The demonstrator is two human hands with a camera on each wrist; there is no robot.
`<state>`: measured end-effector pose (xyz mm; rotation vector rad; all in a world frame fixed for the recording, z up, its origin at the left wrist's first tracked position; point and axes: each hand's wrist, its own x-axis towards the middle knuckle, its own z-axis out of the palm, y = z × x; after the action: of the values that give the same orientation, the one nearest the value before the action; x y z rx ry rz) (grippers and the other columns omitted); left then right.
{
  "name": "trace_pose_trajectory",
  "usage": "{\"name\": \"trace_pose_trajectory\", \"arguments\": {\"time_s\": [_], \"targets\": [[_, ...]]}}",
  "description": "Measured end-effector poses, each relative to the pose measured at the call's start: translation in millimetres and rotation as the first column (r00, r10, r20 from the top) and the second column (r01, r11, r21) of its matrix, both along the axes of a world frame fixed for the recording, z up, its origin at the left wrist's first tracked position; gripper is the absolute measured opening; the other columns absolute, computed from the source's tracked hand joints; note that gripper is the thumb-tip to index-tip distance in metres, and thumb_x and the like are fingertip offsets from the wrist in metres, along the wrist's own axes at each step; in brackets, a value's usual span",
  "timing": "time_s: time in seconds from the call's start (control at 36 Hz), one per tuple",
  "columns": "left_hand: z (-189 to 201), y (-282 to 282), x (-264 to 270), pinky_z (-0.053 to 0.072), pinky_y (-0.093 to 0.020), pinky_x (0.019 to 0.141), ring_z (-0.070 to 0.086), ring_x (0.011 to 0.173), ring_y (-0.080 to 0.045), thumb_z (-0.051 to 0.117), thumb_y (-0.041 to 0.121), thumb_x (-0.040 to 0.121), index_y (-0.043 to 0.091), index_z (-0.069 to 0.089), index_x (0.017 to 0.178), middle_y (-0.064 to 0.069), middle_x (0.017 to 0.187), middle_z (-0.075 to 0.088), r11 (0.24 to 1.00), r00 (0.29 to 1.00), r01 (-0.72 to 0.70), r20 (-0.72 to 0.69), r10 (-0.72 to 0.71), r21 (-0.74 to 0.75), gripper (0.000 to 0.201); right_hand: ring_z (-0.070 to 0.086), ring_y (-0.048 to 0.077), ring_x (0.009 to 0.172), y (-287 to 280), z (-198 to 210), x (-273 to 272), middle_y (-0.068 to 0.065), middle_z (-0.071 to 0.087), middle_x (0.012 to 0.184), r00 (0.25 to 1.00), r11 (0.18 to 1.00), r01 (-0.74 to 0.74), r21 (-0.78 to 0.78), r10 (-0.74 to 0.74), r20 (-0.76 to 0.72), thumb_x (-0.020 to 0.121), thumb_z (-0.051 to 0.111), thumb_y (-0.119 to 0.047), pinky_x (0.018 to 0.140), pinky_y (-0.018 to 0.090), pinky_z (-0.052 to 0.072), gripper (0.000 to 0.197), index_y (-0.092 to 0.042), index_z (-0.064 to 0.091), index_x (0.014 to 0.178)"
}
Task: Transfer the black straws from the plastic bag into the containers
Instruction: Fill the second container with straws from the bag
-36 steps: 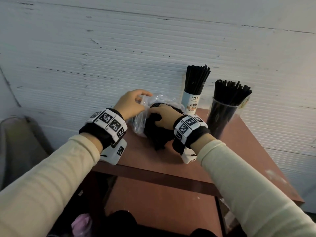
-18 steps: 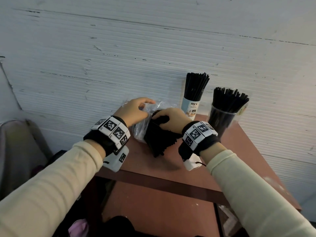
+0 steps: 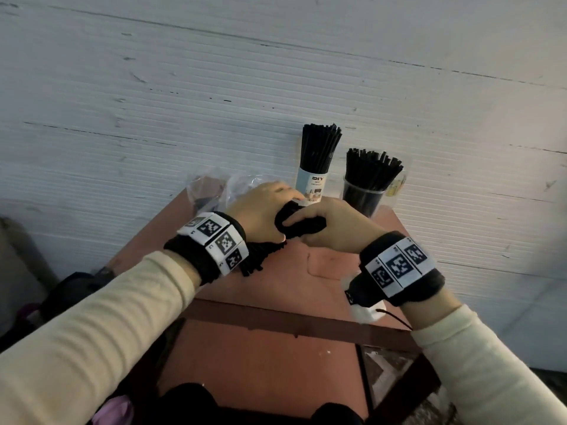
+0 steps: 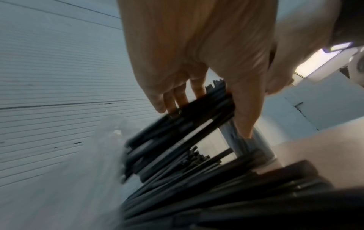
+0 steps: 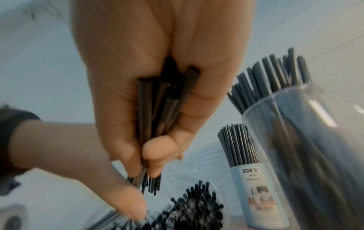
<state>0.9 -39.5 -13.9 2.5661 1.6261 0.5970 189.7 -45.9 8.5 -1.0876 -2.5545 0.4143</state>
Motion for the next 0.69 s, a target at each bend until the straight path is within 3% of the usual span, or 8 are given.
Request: {"name": "trace_pose_trajectory", "arguments": {"time_s": [0.06, 0.14, 0.22, 0.33, 0.44, 0.56, 0.64, 0.69], "targets": [[-2, 2, 12, 0.045, -0.024, 0.084, 0.058, 0.104, -0.017, 0.075, 0.017, 0.069, 0.022, 0.058, 0.118, 0.004, 0.109, 0.062, 0.999, 0.999, 0.032, -0.003, -0.032, 0.012, 0.053, 0.060, 0.006, 0.092, -7, 4, 10, -0.007, 0.068, 0.104, 1.000, 1.000, -0.016, -0.001, 0.016, -0.019, 0.079, 0.072, -0.013, 0.084, 0.015, 0.047, 0.041, -0.035, 0.070, 0.113], [1, 0, 26, 0.033, -0.012, 0.060, 0.060, 0.080, -0.017, 0.065, 0.017, 0.083, 0.015, 0.064, 0.100, 0.006, 0.085, 0.062, 0.997, 0.999, 0.030, 0.021, -0.031, 0.068, 0.017, 0.059, -0.007, 0.092, -14, 9, 23, -0.013, 0.067, 0.111, 0.998, 0.999, -0.033, 0.036, 0.035, -0.057, 0.079, 0.071, -0.009, 0.082, 0.004, 0.040, 0.046, -0.032, 0.068, 0.118], [9, -2, 37, 0.036, -0.025, 0.065, 0.060, 0.079, -0.020, 0.060, 0.032, 0.092, 0.018, 0.062, 0.091, -0.001, 0.083, 0.064, 0.999, 0.999, -0.008, 0.037, 0.006, 0.036, 0.014, 0.057, -0.014, 0.092, -16, 20, 37, -0.018, 0.065, 0.110, 0.989, 0.996, 0.006, 0.092, 0.008, -0.148, 0.080, 0.073, -0.014, 0.082, 0.003, 0.039, 0.048, -0.033, 0.064, 0.123], [12, 4, 46, 0.042, -0.025, 0.060, 0.061, 0.068, -0.015, 0.061, 0.050, 0.091, 0.021, 0.059, 0.076, -0.001, 0.074, 0.065, 0.996, 0.943, 0.009, 0.332, 0.019, -0.084, 0.032, 0.059, 0.002, 0.101, -17, 41, 47, -0.011, 0.065, 0.106, 0.940, 0.955, 0.134, 0.264, -0.039, -0.339, 0.085, 0.070, -0.039, 0.093, 0.023, 0.047, 0.039, -0.032, 0.063, 0.123], [15, 5, 62, 0.045, -0.024, 0.061, 0.061, 0.061, -0.012, 0.063, 0.050, 0.089, 0.004, 0.063, 0.089, -0.004, 0.068, 0.062, 0.988, 0.814, 0.001, 0.573, 0.090, -0.157, 0.046, 0.056, 0.002, 0.104, -16, 56, 39, -0.007, 0.059, 0.112, 0.853, 0.896, 0.193, 0.400, 0.048, -0.520, 0.088, 0.066, -0.026, 0.088, 0.019, 0.049, 0.038, -0.022, 0.060, 0.126], [13, 8, 77, 0.056, -0.039, 0.081, 0.063, 0.066, -0.014, 0.066, 0.062, 0.076, 0.015, 0.065, 0.083, -0.008, 0.074, 0.065, 0.969, 0.695, 0.121, 0.716, 0.074, -0.217, 0.048, 0.052, 0.001, 0.109, -7, 58, 26, 0.000, 0.058, 0.121, 0.857, 0.857, 0.176, 0.483, 0.107, -0.504, 0.091, 0.058, -0.012, 0.094, 0.009, 0.038, 0.037, -0.011, 0.058, 0.127], [2, 9, 85, 0.054, -0.033, 0.082, 0.066, 0.074, -0.014, 0.073, 0.042, 0.082, 0.003, 0.068, 0.097, -0.008, 0.086, 0.068, 0.947, 0.571, 0.189, 0.814, 0.109, -0.259, 0.042, 0.050, 0.002, 0.112, -1, 54, 18, 0.002, 0.058, 0.124, 0.898, 0.874, 0.150, 0.461, 0.075, -0.433, 0.093, 0.051, -0.010, 0.096, 0.004, 0.032, 0.037, -0.008, 0.056, 0.129], [-8, 13, 88, 0.054, -0.034, 0.085, 0.066, 0.076, -0.013, 0.075, 0.026, 0.084, -0.001, 0.068, 0.096, -0.010, 0.084, 0.069, 0.937, 0.549, 0.199, 0.825, 0.135, -0.286, 0.030, 0.050, 0.005, 0.116, 2, 47, 16, 0.002, 0.057, 0.127, 0.942, 0.904, 0.130, 0.408, 0.017, -0.336, 0.094, 0.050, -0.014, 0.094, 0.001, 0.029, 0.036, -0.009, 0.056, 0.130]]}}
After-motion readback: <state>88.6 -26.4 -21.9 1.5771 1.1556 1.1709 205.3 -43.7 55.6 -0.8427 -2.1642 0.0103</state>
